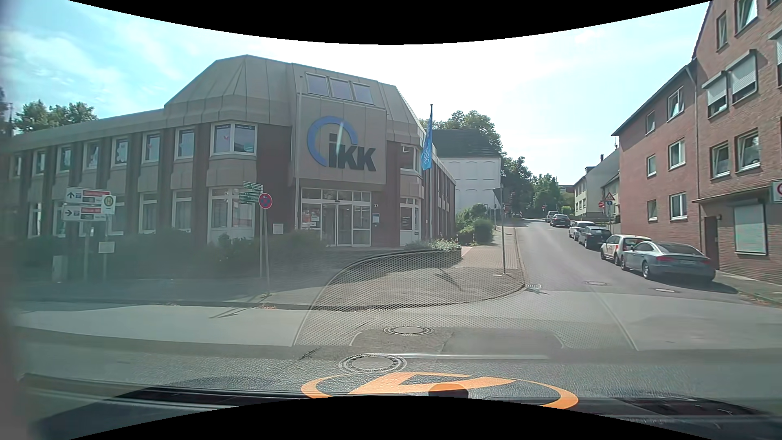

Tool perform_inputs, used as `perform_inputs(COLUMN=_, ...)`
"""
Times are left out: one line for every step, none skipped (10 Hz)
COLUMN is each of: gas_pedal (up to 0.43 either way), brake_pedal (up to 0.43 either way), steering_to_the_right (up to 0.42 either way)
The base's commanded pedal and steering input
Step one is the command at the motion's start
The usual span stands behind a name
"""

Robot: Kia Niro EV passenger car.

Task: Follow the waypoints while adhering to traffic rules and regulations

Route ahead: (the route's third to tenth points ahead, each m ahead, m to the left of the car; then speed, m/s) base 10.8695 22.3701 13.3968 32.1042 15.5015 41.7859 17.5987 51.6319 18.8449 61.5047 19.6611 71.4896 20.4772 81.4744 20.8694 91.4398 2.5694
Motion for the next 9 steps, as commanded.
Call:
perform_inputs(gas_pedal=0.157, brake_pedal=0.000, steering_to_the_right=-0.375)
perform_inputs(gas_pedal=0.157, brake_pedal=0.000, steering_to_the_right=-0.385)
perform_inputs(gas_pedal=0.157, brake_pedal=0.000, steering_to_the_right=-0.400)
perform_inputs(gas_pedal=0.150, brake_pedal=0.000, steering_to_the_right=-0.418)
perform_inputs(gas_pedal=0.118, brake_pedal=0.000, steering_to_the_right=-0.433)
perform_inputs(gas_pedal=0.110, brake_pedal=0.000, steering_to_the_right=-0.440)
perform_inputs(gas_pedal=0.110, brake_pedal=0.000, steering_to_the_right=-0.443)
perform_inputs(gas_pedal=0.110, brake_pedal=0.000, steering_to_the_right=-0.447)
perform_inputs(gas_pedal=0.110, brake_pedal=0.000, steering_to_the_right=-0.454)
